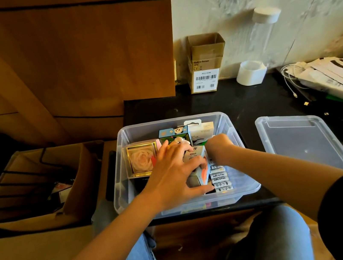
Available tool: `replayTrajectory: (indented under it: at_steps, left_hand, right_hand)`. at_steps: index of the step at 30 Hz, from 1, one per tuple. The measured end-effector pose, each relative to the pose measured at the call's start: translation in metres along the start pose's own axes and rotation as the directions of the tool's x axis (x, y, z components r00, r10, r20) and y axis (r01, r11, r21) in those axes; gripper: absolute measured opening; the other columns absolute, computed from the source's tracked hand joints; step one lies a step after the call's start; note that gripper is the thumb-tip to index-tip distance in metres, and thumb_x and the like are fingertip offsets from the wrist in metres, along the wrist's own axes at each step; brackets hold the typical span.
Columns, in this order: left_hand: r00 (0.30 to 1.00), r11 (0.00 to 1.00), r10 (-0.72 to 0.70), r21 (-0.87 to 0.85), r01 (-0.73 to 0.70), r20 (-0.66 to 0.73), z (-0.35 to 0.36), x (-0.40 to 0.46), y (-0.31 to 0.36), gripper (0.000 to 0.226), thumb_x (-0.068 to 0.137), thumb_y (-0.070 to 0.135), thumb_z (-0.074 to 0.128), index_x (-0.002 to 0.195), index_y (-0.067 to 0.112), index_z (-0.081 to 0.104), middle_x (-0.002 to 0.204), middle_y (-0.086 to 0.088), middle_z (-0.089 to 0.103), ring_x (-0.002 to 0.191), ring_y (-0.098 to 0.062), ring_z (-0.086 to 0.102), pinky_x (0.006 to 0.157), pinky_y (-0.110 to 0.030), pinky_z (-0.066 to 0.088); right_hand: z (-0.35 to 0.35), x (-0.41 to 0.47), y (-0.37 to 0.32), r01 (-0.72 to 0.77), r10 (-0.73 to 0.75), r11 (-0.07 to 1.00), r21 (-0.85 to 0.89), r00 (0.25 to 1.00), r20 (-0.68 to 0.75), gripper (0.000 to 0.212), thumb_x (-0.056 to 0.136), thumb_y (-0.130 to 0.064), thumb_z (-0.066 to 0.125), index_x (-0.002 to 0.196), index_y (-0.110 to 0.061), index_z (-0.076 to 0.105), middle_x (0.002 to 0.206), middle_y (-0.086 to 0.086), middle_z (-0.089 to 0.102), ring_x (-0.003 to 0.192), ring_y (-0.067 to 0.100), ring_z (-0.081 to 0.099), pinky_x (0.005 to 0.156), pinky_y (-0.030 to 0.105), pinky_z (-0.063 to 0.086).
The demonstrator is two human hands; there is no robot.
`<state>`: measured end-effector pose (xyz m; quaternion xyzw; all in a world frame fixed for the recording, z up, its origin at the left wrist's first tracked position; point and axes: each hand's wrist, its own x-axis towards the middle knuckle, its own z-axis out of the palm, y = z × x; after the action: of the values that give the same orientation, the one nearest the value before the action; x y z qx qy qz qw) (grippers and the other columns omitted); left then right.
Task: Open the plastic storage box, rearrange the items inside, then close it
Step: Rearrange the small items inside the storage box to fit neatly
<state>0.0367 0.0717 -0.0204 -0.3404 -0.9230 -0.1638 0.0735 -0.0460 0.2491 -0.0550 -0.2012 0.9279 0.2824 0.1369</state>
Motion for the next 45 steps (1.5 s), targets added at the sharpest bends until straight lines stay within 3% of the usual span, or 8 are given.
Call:
replayTrajectory:
  at_steps: [7,11,17,21,26,31,38,45]
  left_hand:
    - [0.966,0.965,-0.258,0.041,0.259,-0.019,0.009,0.0,0.021,0.039,0.086,0.055,0.044,0.122,0.041,0.037,0.136,0.001,0.044,0.139,-0.021,0.023,0.113,-0.042,0.002]
    - [0.976,0.973,-0.211,0.106,0.205,0.052,0.005,-0.009,0.013,0.05,0.088,0.058,0.036,0.135,0.045,0.024,0.126,0.008,0.052,0.126,-0.017,0.039,0.114,-0.046,0.005]
    - [0.985,0.963,-0.165,-0.205,0.174,0.059,-0.008,-0.018,0.002,0.043,0.077,0.057,0.051,0.116,0.043,0.039,0.118,0.014,0.046,0.111,-0.004,0.032,0.107,-0.034,0.021]
    - [0.957,0.906,-0.244,-0.388,0.168,-0.156,-0.02,-0.033,-0.009,0.035,0.08,0.056,0.048,0.112,0.041,0.048,0.103,0.018,0.048,0.1,-0.008,0.042,0.083,-0.03,0.041]
    - [0.874,0.758,-0.387,-0.641,0.12,-0.295,-0.024,-0.04,-0.022,0.031,0.089,0.037,0.048,0.115,0.023,0.056,0.118,0.005,0.056,0.116,-0.018,0.052,0.087,-0.028,0.05]
    - [0.676,0.428,-0.699,-0.894,0.134,-0.233,-0.022,-0.04,-0.035,0.018,0.091,0.031,0.041,0.103,0.036,0.053,0.099,0.013,0.063,0.092,-0.004,0.064,0.065,-0.014,0.051]
    - [0.745,0.659,-0.622,-0.675,0.332,-0.24,-0.01,-0.037,-0.046,0.02,0.094,0.037,0.046,0.112,0.029,0.046,0.115,0.007,0.049,0.105,-0.009,0.056,0.064,-0.014,0.053]
    - [0.741,0.708,-0.621,-0.587,0.392,-0.256,-0.005,-0.038,-0.047,0.026,0.096,0.03,0.047,0.121,0.022,0.046,0.118,0.008,0.044,0.108,-0.01,0.052,0.063,-0.011,0.051]
  right_hand:
    - [-0.001,-0.004,0.002,-0.026,0.029,0.996,0.091,0.999,-0.033,0.023,0.093,-0.01,0.048,0.112,-0.012,0.059,0.11,0.004,0.062,0.101,0.02,0.06,0.077,0.024,0.045]
    - [-0.001,-0.006,0.004,0.017,-0.006,0.984,0.179,0.998,-0.061,0.018,0.092,-0.018,0.051,0.108,-0.016,0.058,0.104,0.002,0.063,0.097,0.019,0.06,0.079,0.025,0.048]
    - [-0.003,-0.007,0.007,0.027,-0.039,0.92,0.39,0.999,0.024,0.017,0.095,-0.028,0.047,0.081,-0.019,0.051,0.077,-0.003,0.052,0.092,0.017,0.061,0.072,0.023,0.045]
    - [-0.004,-0.004,0.007,-0.004,0.012,0.938,0.347,1.0,-0.023,0.006,0.093,-0.014,0.051,0.089,-0.014,0.055,0.099,0.005,0.061,0.087,0.02,0.057,0.078,0.027,0.048]
    - [-0.008,0.0,0.007,-0.095,0.101,0.944,0.317,0.995,-0.002,0.013,0.092,-0.01,0.053,0.102,-0.009,0.06,0.098,0.006,0.062,0.081,0.017,0.057,0.075,0.026,0.05]
    - [-0.004,0.001,0.004,-0.072,0.077,0.963,0.258,0.997,-0.009,0.016,0.09,-0.009,0.055,0.105,-0.007,0.06,0.103,0.007,0.063,0.091,0.019,0.062,0.075,0.028,0.051]
    - [0.0,0.002,0.003,-0.062,0.087,0.925,0.374,0.995,-0.05,0.02,0.089,-0.011,0.058,0.108,-0.012,0.061,0.104,0.007,0.063,0.093,0.022,0.062,0.081,0.032,0.054]
    - [-0.004,0.007,-0.006,-0.087,0.042,0.823,0.561,0.995,0.093,0.023,0.086,-0.031,0.061,0.096,-0.011,0.065,0.086,0.005,0.061,0.078,0.018,0.055,0.075,0.029,0.052]
